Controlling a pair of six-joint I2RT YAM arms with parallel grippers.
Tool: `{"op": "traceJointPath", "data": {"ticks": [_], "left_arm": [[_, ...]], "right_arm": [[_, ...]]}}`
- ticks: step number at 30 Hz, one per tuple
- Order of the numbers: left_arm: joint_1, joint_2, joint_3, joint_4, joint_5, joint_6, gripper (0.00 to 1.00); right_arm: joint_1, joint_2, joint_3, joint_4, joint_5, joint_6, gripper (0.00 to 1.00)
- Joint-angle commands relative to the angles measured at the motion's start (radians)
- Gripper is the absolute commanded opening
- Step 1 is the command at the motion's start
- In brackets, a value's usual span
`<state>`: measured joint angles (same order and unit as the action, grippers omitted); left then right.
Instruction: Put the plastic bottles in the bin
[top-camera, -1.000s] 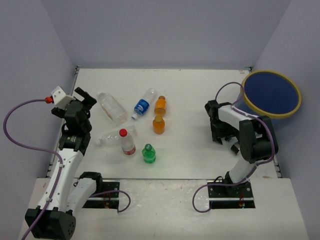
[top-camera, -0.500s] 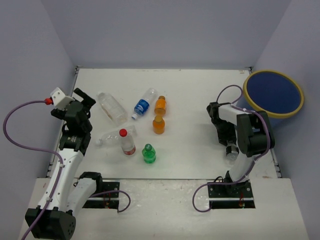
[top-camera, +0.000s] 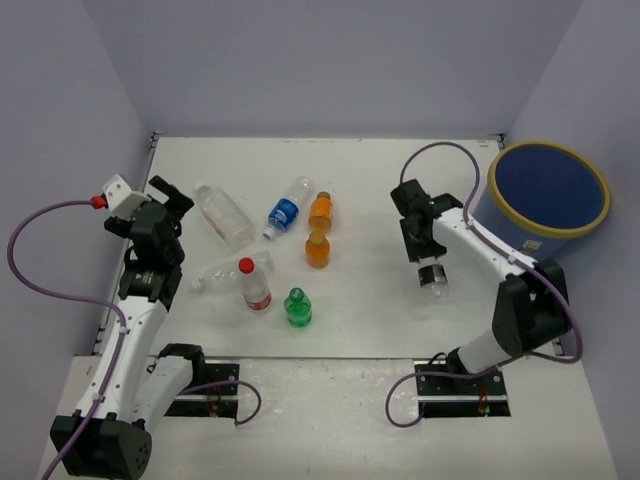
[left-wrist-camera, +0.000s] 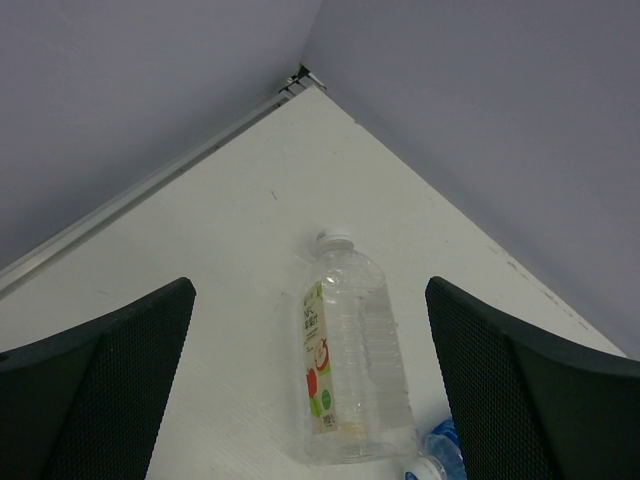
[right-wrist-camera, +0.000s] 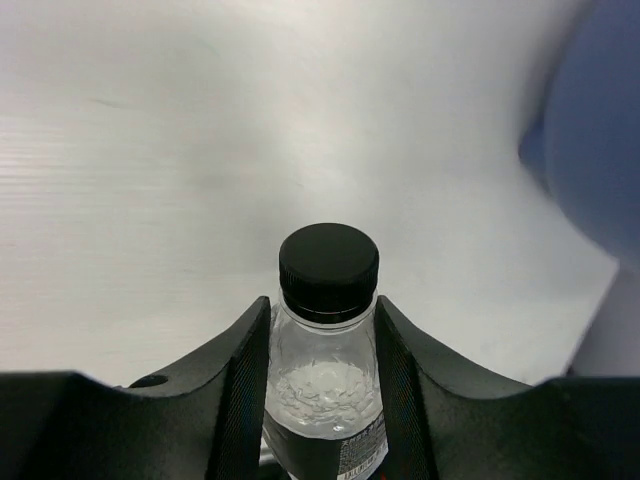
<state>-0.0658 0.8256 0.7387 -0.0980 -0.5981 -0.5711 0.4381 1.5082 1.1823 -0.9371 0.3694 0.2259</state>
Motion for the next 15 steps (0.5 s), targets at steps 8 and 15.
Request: {"op": "traceJointPath", "data": {"ticks": [8,15], "left_arm": [[0.003,0.097,0.073,-0.129,0.137,-0.052,1.00],[0.003,0.143,0.117,-0.261,0.178,-0.070,1.00]], "right_arm": [[0.025,-0.302,0.339,0.422,0.328,-0.120,0.03],[-0.319,-0.398,0.283,0.650,0.513,-0.106,0.04]]}}
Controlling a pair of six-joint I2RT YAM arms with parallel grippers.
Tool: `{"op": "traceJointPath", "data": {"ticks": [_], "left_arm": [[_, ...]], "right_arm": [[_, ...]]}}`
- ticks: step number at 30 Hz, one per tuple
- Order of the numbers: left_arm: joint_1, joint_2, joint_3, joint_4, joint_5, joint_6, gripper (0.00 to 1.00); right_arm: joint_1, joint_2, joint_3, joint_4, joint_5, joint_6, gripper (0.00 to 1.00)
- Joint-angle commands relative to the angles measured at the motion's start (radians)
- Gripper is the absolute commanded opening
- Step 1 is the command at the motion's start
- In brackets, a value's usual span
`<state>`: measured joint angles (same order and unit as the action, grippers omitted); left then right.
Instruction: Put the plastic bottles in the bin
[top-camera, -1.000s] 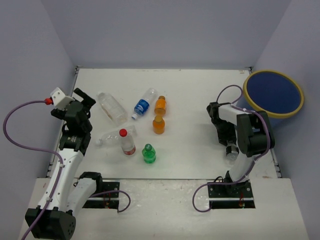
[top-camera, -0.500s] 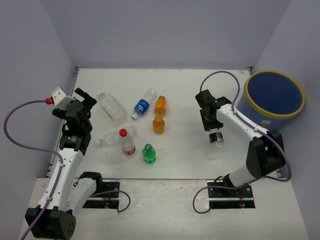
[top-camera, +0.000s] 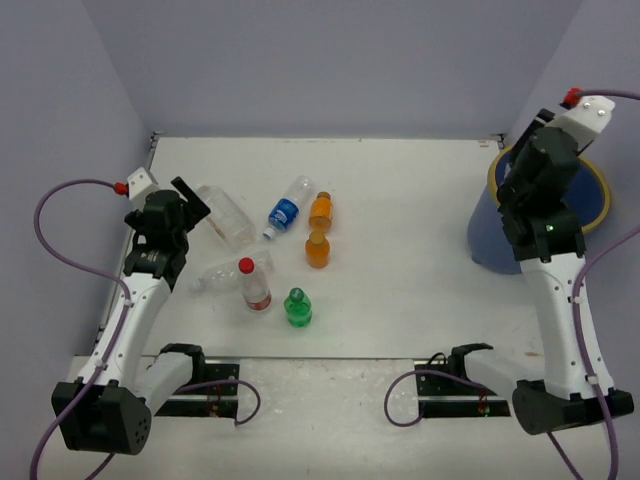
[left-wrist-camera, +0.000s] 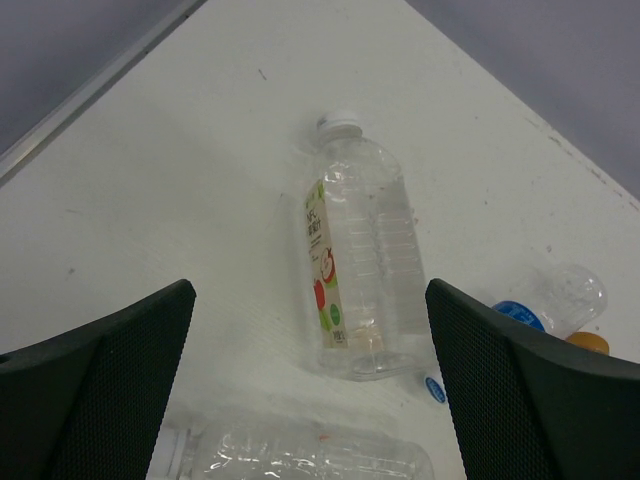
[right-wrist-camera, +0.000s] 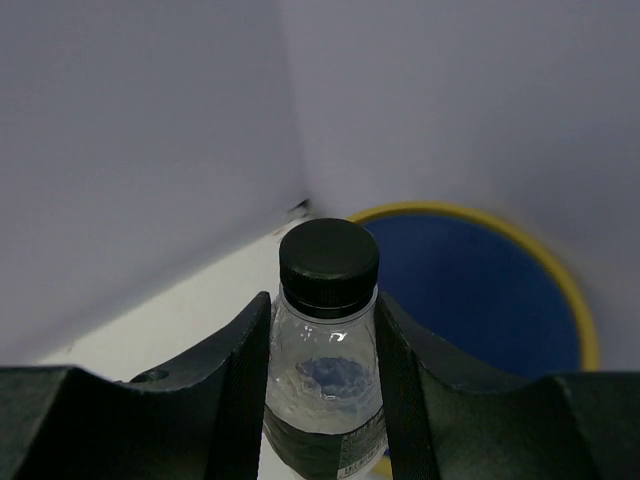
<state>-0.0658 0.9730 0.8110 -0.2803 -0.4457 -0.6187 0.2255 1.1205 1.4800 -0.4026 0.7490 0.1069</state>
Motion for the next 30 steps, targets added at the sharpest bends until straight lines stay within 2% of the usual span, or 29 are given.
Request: {"op": "traceJointPath", "data": {"ticks": [1,4,8,10,11,12,13,16,20,21,23,24,25,26,30], "left_arm": [[0.003,-0.011,0.040,-0.095,0.020,-0.026,1.00],[0.003,-0.026,0.026,-0.122,0.021,-0.034,1.00],[0.003,-0.052,-0.002,-0.134,0.038,-0.033,1.00],[0.003,-0.058,-0.008,-0.140,0.032,-0.035,1.00],[0.003,-0.059,-0.012,-0.141,0.033,-0.035,1.00],[0.003,-0.058,-0.013,-0.143,0.033,-0.037,1.00],[0.003,-0.057,-0.014,-0.145,0.035,-0.039,1.00],[0.003,-0.051,-0.017,-0.146,0.046,-0.040,1.00],[0.003,-0.036,-0.019,-0.146,0.051,-0.041,1.00],[0.003,-0.032,-0.019,-0.145,0.058,-0.040,1.00],[0.003,-0.022,-0.017,-0.146,0.066,-0.034,1.00],[0.003,-0.019,-0.016,-0.146,0.068,-0.033,1.00],[0.003,-0.016,-0.016,-0.146,0.069,-0.033,1.00],[0.003,-0.010,-0.014,-0.146,0.072,-0.036,1.00],[0.003,0.003,-0.015,-0.144,0.113,-0.037,1.00]], "right_arm": [[-0.147,-0.015,-0.036,0.134,0.133,0.016,0.06],[-0.234,-0.016,-0.089,0.186,0.128,0.020,0.11],[-0.313,0.017,-0.110,0.197,0.106,0.051,0.26],[-0.320,0.031,-0.113,0.196,0.115,0.058,0.50],[-0.321,0.036,-0.116,0.196,0.123,0.063,0.76],[-0.321,0.038,-0.116,0.196,0.126,0.067,0.91],[-0.322,0.037,-0.115,0.191,0.122,0.072,0.99],[-0.321,0.028,-0.094,0.146,0.078,0.090,0.99],[-0.322,-0.001,-0.040,0.044,-0.144,0.102,0.99],[-0.321,-0.010,-0.012,-0.030,-0.312,0.111,0.99],[-0.307,-0.051,-0.008,-0.074,-0.612,0.147,0.99],[-0.286,-0.079,-0.021,-0.069,-0.730,0.158,0.99],[-0.279,-0.082,-0.045,-0.045,-0.736,0.157,0.99],[-0.159,-0.137,-0.088,-0.001,-0.814,0.118,0.99],[0.034,-0.166,-0.182,0.027,-0.846,0.096,0.99]]}}
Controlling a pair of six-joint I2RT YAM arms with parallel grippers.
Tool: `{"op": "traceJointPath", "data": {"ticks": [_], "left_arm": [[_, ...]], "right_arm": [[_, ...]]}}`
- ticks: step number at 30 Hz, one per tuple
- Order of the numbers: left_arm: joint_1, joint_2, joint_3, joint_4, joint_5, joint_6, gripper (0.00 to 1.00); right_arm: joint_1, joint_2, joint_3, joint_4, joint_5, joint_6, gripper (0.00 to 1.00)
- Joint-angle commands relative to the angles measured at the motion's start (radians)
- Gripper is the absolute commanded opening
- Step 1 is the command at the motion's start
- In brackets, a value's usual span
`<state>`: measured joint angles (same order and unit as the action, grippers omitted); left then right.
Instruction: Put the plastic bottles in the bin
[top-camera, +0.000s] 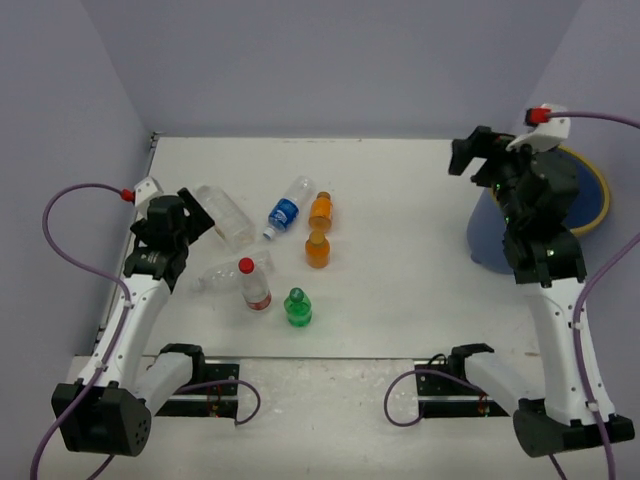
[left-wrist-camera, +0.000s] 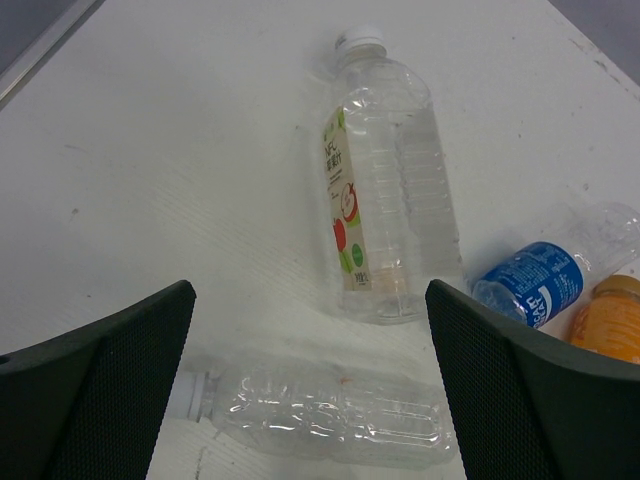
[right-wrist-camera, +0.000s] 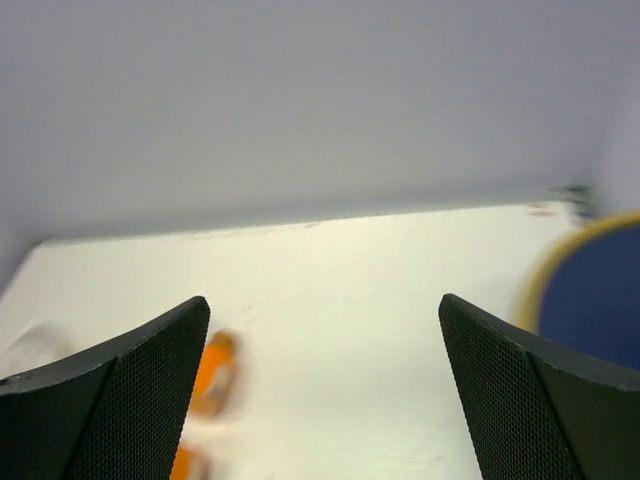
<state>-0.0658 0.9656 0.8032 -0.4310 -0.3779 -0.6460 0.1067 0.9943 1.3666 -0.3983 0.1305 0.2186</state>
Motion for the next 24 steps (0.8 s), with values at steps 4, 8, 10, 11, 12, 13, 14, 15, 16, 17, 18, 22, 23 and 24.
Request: {"op": "traceJointPath", "data": {"ticks": [4,8,10,11,12,13,14,15,16,17,18,22,23,24], "left_arm": [[0.003,0.019,-0.022,0.015,0.080,-0.013,1.00],[0.003,0.031,-0.041,0.034,0.109,-0.038,1.00],[0.003,0.038,-0.048,0.037,0.121,-0.043,1.00],[0.003,0.039,-0.052,0.035,0.124,-0.050,1.00],[0.003,0.039,-0.058,0.032,0.127,-0.057,1.00],[0.003,0.037,-0.070,0.032,0.131,-0.064,1.00],[0.001,0.033,-0.078,0.034,0.137,-0.075,1.00],[0.001,0.027,-0.087,0.028,0.132,-0.095,1.00],[0.001,0.020,-0.103,0.024,0.124,-0.116,1.00],[0.001,0.010,-0.113,0.022,0.119,-0.135,1.00],[0.001,-0.001,-0.120,0.025,0.120,-0.149,1.00],[0.001,-0.055,-0.189,0.045,0.127,-0.189,1.00],[0.001,-0.064,-0.198,0.048,0.127,-0.193,1.00],[0.001,-0.069,-0.200,0.049,0.125,-0.195,1.00]], "right_arm": [[0.315,0.013,-0.141,0.040,-0.244,0.014,0.99],[0.498,0.108,-0.232,0.148,-0.224,0.023,0.99],[0.577,0.189,-0.258,0.213,-0.187,0.028,0.99],[0.598,0.239,-0.254,0.228,-0.175,0.033,0.99],[0.617,0.291,-0.244,0.237,-0.162,0.036,0.99],[0.642,0.339,-0.230,0.242,-0.137,0.040,0.99],[0.653,0.412,-0.202,0.243,-0.109,0.045,0.99],[0.670,0.470,-0.174,0.241,-0.069,0.043,0.99],[0.689,0.520,-0.150,0.239,-0.036,0.040,0.99],[0.699,0.560,-0.131,0.240,-0.023,0.033,0.99],[0.705,0.597,-0.115,0.243,-0.020,0.028,0.99],[0.742,0.743,-0.054,0.252,0.019,0.073,0.98],[0.745,0.762,-0.049,0.253,0.033,0.092,0.98],[0.746,0.767,-0.049,0.251,0.049,0.097,0.98]]}}
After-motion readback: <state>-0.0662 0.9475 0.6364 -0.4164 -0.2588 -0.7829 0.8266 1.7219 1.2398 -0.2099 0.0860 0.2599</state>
